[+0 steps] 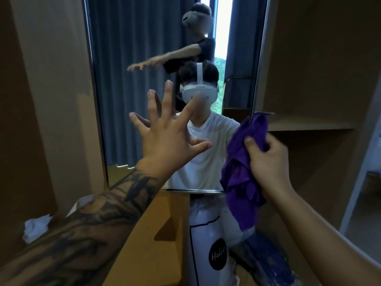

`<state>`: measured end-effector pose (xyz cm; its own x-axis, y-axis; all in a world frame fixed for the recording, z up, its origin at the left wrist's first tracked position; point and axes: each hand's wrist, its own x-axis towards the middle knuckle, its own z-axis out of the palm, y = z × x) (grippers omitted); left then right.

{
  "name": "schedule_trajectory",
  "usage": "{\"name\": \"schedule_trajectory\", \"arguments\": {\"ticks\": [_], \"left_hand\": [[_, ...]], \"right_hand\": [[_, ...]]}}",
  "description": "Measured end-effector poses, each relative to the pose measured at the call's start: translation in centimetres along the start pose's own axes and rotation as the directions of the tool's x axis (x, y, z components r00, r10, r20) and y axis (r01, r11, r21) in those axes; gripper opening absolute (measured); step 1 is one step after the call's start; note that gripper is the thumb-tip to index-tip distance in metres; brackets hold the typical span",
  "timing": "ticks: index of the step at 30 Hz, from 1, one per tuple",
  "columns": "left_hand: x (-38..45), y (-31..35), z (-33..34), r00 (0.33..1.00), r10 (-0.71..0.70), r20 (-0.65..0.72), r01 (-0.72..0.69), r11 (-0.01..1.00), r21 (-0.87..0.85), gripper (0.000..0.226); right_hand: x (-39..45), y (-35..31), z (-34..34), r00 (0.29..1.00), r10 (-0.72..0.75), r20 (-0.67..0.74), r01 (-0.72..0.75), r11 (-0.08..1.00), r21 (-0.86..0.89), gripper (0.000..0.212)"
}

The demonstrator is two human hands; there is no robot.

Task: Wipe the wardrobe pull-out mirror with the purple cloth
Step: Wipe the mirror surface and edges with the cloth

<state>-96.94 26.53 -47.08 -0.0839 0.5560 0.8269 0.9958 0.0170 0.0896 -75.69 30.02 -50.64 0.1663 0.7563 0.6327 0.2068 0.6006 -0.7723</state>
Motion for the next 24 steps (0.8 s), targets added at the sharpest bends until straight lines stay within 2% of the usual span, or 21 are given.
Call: {"name": "schedule_trajectory", "arguments": {"ticks": [3,9,15,21,24], "left_hand": [[-0.1,0.1,0.6,1.0,0.001,-0.025,0.0,1.0,0.021,0.12],[-0.1,0.8,1.1,0.998,-0.024,-0.055,0.027,0.997,0.065,0.12],[-0.4,2.0,1.3,0.994,-0.054,-0.091,0.064,0.991,0.117,0.12],[-0.4,2.1,1.3,0.995,-0.06,-0.079,0.069,0.99,0.125,0.12],[-0.4,2.3,1.3,0.994,-0.068,-0.088,0.079,0.989,0.129,0.12]], "right_hand": [[-0.5,1.4,-0.3,0.999,0.015,0.038,-0.015,1.0,-0.001,0.015],[-0.2,1.5,1.0,0.999,-0.01,-0.035,0.01,1.0,-0.02,0.016],[-1.5,3.4,1.1,0.991,0.132,0.009,-0.131,0.991,-0.03,0.011],[1.1,2.1,1.6,0.997,0.041,-0.06,-0.036,0.996,0.085,0.009],[-0.5,3.6,2.4,0.996,0.061,-0.063,-0.056,0.996,0.073,0.011]]}}
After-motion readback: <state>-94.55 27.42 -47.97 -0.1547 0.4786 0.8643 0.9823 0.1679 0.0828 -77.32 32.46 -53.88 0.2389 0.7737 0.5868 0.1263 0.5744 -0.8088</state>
